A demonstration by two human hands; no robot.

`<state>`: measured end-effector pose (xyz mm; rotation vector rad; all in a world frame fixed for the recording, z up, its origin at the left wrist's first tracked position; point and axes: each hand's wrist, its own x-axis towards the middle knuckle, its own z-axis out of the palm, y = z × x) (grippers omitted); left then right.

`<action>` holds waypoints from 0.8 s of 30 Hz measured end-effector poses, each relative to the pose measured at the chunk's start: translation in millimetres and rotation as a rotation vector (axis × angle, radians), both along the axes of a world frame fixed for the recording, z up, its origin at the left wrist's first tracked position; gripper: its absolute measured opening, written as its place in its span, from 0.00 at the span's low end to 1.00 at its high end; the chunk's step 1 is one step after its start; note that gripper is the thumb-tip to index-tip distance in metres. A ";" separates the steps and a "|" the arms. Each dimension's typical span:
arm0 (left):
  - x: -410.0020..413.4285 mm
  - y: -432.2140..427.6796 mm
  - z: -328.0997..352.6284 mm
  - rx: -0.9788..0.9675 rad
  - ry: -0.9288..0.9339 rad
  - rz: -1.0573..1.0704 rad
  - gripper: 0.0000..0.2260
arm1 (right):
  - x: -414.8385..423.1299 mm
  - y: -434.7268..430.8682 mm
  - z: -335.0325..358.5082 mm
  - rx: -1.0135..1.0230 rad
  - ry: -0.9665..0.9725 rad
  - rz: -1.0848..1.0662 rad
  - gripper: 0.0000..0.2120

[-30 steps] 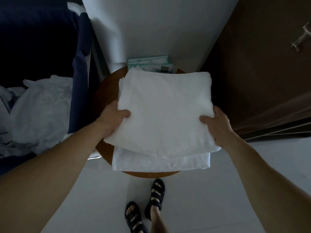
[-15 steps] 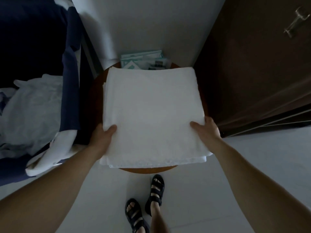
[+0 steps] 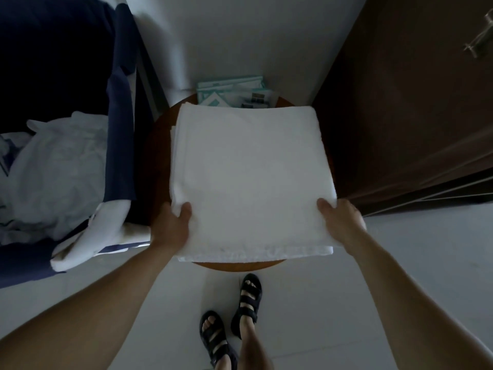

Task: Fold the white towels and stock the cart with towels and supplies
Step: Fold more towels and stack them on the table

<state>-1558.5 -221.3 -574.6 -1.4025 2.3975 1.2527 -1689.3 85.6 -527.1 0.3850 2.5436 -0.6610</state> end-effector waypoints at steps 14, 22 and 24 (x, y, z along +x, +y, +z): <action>-4.6 43.3 -17.7 -0.558 -0.088 -0.859 0.35 | 23.7 -26.4 -29.0 0.356 0.334 0.673 0.34; -10.1 39.9 -14.3 -0.532 -0.215 -0.929 0.37 | 19.7 -28.4 -48.6 0.424 0.220 0.723 0.36; -19.4 31.8 4.4 -0.543 -0.212 -0.958 0.36 | 12.1 -35.9 -34.8 0.422 0.215 0.751 0.37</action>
